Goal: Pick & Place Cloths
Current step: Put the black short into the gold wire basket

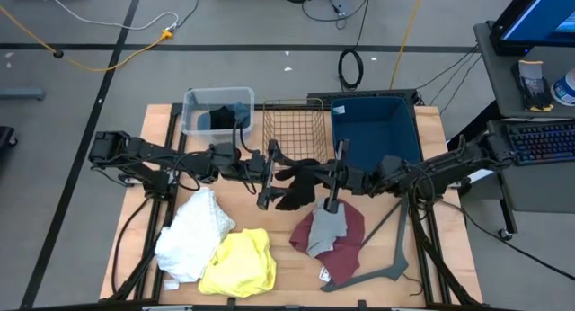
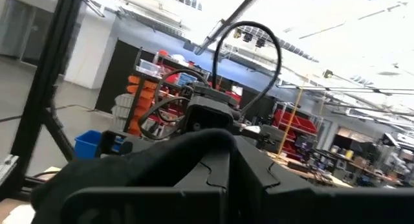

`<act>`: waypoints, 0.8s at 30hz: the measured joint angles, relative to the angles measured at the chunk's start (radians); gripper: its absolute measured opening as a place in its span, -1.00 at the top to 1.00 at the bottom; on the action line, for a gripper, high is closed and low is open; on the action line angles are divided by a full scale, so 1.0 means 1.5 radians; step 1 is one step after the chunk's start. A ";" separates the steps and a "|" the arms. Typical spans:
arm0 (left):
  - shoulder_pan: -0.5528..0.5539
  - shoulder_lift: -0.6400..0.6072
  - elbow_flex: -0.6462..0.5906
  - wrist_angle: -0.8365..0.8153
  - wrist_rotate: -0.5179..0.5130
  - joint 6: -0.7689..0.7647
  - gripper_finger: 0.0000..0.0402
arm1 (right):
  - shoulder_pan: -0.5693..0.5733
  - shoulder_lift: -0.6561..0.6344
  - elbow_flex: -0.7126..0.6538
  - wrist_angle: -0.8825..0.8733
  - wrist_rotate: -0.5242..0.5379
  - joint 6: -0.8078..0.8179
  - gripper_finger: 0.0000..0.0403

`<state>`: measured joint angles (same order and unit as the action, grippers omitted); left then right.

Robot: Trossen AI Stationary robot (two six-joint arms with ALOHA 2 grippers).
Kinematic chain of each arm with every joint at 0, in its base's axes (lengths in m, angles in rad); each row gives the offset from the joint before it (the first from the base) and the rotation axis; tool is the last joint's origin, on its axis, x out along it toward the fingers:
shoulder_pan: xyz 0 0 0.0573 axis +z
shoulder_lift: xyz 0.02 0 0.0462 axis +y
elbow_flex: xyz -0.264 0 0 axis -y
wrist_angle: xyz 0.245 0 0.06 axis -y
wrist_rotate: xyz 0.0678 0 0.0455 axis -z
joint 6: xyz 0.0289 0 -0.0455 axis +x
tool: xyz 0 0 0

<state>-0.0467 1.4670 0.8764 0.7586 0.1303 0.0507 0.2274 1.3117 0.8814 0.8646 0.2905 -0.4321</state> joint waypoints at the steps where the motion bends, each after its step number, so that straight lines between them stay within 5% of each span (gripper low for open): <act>1: 0.000 0.000 0.000 0.000 0.000 0.000 -0.60 | 0.000 0.000 0.000 0.000 -0.005 0.001 1.00; 10: 0.001 0.058 0.015 0.016 0.000 -0.005 -0.60 | -0.004 0.000 0.000 0.000 -0.014 0.009 1.00; 24: 0.022 0.166 0.176 -0.083 0.002 0.017 -0.60 | 0.012 0.000 0.000 -0.023 -0.023 0.036 1.00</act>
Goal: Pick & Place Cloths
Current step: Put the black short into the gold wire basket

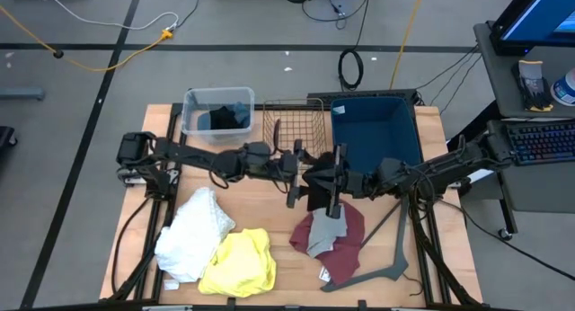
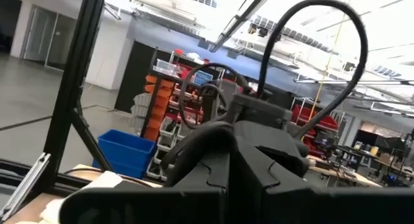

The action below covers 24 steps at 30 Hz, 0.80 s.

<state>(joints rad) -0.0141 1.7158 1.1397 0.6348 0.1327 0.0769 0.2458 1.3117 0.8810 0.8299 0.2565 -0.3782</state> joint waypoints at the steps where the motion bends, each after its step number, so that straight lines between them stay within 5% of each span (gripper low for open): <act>1: 0.002 0.000 0.004 -0.010 0.000 0.000 -0.60 | 0.001 0.000 0.000 -0.001 0.000 0.000 1.00; 8: 0.005 0.000 0.007 -0.021 -0.001 0.008 -0.30 | 0.013 0.000 0.000 -0.002 0.000 0.000 1.00; 18: 0.005 0.000 0.007 -0.023 0.042 0.052 0.91 | 0.023 0.000 0.000 -0.004 0.000 0.025 0.98; 24: 0.005 0.000 0.007 -0.054 0.053 0.047 0.96 | 0.043 -0.002 0.000 -0.039 0.000 0.063 0.88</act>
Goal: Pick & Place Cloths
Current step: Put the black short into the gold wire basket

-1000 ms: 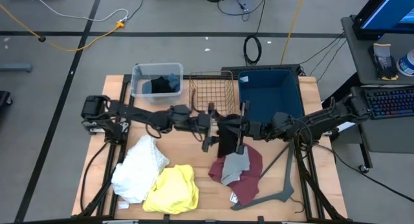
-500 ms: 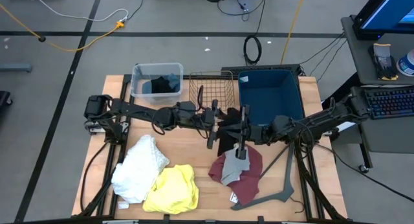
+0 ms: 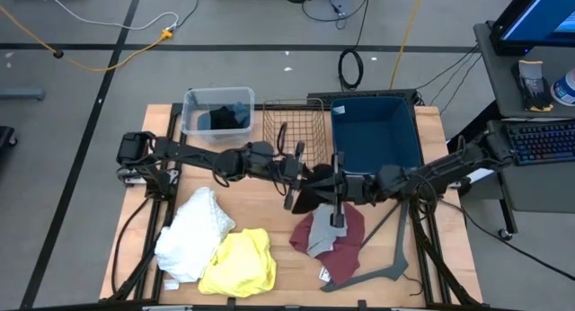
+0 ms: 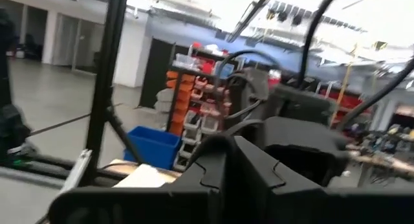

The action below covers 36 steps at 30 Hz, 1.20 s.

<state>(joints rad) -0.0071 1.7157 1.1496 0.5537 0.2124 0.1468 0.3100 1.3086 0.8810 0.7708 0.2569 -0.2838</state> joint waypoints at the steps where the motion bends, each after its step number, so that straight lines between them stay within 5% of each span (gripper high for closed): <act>1: 0.000 0.000 0.000 -0.005 0.000 0.000 0.97 | 0.005 -0.004 0.000 -0.014 0.000 0.008 0.87; 12: -0.001 0.000 0.000 -0.089 -0.023 -0.002 0.98 | 0.056 -0.083 0.000 -0.225 0.004 0.028 0.63; 21: 0.006 -0.001 0.000 -0.091 -0.107 0.021 0.99 | 0.080 -0.142 0.000 -0.393 0.009 0.158 0.41; 36: 0.021 -0.005 -0.001 -0.042 -0.143 0.049 1.00 | 0.094 -0.151 0.000 -0.550 0.016 0.259 0.37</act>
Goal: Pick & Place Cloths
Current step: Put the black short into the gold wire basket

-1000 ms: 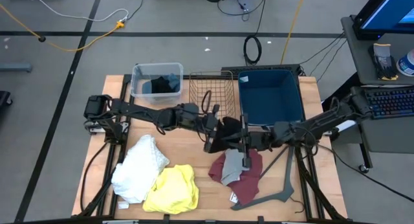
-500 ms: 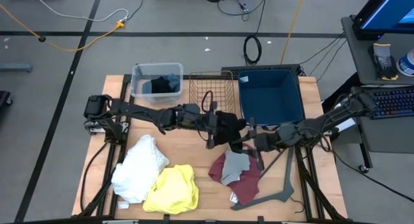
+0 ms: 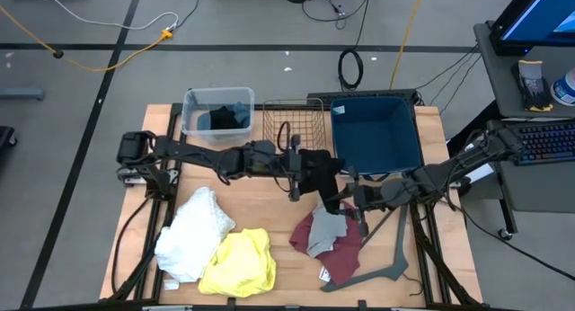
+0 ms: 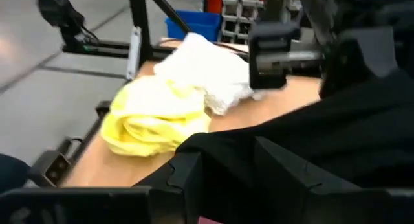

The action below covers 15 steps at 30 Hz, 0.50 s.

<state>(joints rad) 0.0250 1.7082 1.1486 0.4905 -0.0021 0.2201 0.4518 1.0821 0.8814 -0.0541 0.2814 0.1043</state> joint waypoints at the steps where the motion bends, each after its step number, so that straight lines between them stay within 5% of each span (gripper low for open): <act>1: 0.000 -0.002 0.000 -0.001 0.000 -0.001 1.00 | 0.000 0.000 0.000 -0.008 0.008 -0.004 0.37; 15: -0.006 -0.061 0.000 -0.128 -0.053 -0.020 1.00 | 0.001 -0.004 0.000 -0.053 0.105 -0.140 0.15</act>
<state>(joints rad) 0.0164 1.6165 1.1489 0.2991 -0.0812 0.1898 0.4530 1.0756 0.8818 -0.1329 0.4385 -0.1064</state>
